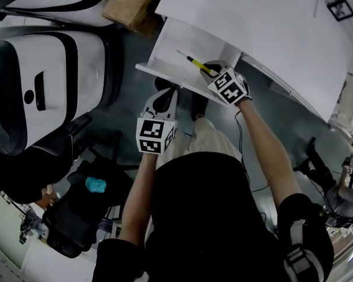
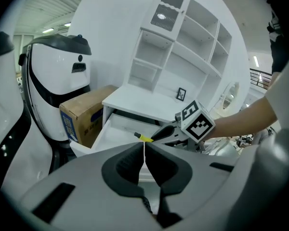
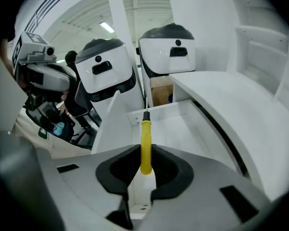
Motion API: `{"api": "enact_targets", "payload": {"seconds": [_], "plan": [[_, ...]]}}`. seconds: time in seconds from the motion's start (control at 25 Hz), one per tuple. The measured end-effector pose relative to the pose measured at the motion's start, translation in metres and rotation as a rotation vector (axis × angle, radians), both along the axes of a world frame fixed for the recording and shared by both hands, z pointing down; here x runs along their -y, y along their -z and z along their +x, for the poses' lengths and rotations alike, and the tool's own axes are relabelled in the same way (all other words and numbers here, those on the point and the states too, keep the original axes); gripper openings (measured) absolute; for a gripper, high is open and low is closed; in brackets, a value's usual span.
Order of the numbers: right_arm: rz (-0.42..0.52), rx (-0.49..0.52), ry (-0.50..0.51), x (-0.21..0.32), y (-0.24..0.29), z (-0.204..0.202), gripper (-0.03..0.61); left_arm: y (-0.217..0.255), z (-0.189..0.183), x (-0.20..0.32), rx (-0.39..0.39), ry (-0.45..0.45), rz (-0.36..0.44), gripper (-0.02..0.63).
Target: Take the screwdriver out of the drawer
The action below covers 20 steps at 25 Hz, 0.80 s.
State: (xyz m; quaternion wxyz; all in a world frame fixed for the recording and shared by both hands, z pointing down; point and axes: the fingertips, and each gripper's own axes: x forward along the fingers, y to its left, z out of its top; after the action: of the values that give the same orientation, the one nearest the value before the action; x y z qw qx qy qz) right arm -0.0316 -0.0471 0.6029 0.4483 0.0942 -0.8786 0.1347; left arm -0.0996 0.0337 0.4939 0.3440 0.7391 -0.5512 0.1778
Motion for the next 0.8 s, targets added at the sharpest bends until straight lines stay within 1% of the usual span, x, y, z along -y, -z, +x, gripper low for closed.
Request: {"api": "enact_targets", "payload": {"seconds": [0.24, 0.4, 0.52, 0.6, 0.8], "plan": [[0.065, 0.108, -0.045, -0.016, 0.067, 0.021, 0.083, 0.028, 0.012, 0.007, 0.024, 0.022, 0.067, 0.029], [0.098, 0.224, -0.132, -0.011, 0.113, 0.04, 0.083, 0.047, 0.029, 0.016, 0.044, 0.023, 0.115, 0.029], [0.073, 0.324, -0.221, -0.009, 0.147, 0.054, 0.083, 0.065, 0.04, 0.019, 0.052, 0.026, 0.146, 0.029], [0.059, 0.395, -0.274, -0.01, 0.171, 0.06, 0.083, 0.078, 0.04, 0.018, 0.051, 0.037, 0.17, 0.029], [0.084, 0.525, -0.336, -0.017, 0.225, 0.075, 0.083, 0.112, 0.038, 0.013, 0.04, 0.07, 0.244, 0.029]]}}
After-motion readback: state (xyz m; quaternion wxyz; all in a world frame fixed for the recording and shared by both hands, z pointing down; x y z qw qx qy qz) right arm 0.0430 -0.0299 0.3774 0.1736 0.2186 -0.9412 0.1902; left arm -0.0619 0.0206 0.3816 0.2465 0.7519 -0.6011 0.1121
